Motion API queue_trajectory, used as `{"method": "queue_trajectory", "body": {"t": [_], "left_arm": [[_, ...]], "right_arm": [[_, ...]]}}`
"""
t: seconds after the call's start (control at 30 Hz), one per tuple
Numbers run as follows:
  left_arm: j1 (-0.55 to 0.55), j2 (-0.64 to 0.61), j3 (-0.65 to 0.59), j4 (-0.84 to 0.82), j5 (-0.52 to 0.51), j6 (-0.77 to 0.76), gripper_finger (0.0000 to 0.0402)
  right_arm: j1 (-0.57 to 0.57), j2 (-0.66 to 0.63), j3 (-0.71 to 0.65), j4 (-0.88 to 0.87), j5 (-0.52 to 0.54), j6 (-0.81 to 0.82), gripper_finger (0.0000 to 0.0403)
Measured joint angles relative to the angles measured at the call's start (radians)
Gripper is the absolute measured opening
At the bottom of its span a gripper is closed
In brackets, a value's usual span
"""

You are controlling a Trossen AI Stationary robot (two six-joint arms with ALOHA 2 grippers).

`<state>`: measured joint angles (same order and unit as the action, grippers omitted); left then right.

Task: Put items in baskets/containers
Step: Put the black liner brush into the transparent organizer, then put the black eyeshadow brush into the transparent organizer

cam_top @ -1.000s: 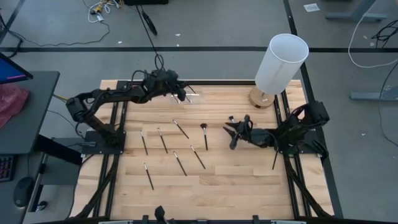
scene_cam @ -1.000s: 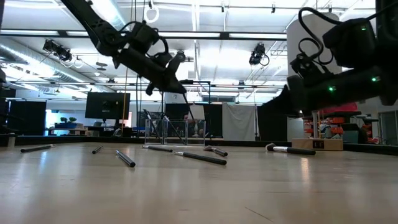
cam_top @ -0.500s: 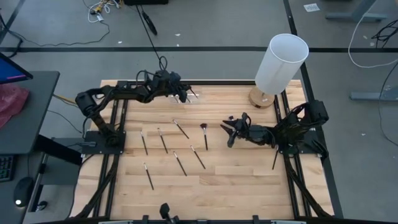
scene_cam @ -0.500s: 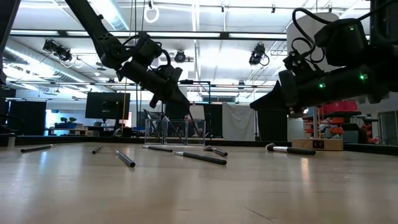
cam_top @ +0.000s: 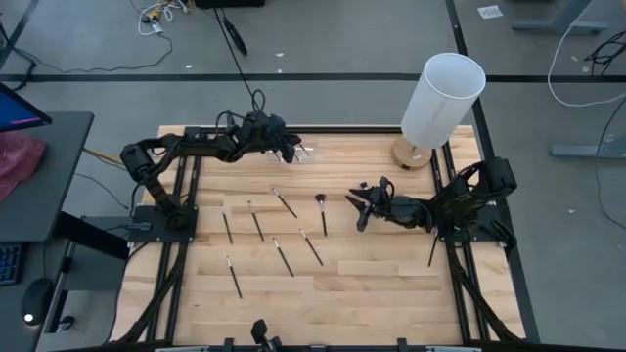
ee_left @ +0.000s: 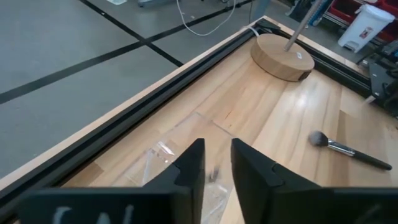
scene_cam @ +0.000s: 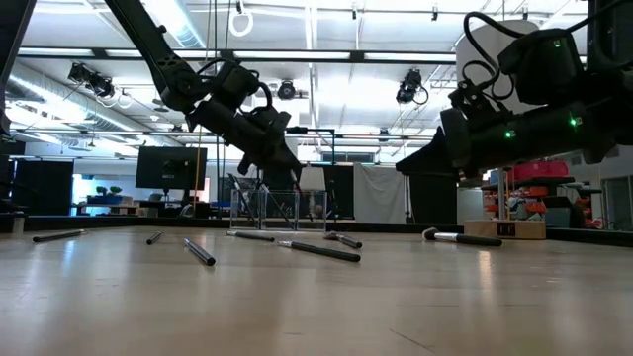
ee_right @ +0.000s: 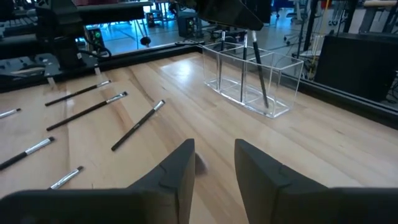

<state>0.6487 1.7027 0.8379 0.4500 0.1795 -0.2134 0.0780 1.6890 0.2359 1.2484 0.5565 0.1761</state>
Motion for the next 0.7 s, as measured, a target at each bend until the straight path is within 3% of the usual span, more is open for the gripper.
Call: {"method": "queue_trajectory", "body": {"t": [0.37, 0.6, 0.7], "left_arm": [[0.007, -0.009, 0.000, 0.066, -0.034, 0.003, 0.0148], [-0.044, -0.132, 0.001, 0.066, 0.065, 0.069, 0.0146], [-0.110, -0.184, 0.002, 0.042, 0.070, 0.122, 0.0138]], "right_arm": [[0.000, 0.000, 0.000, -0.002, -0.037, 0.101, 0.0114], [0.018, -0.028, 0.000, -0.032, -0.052, 0.101, 0.0114], [0.044, -0.091, 0.011, -0.143, -0.052, 0.121, 0.0116]]}}
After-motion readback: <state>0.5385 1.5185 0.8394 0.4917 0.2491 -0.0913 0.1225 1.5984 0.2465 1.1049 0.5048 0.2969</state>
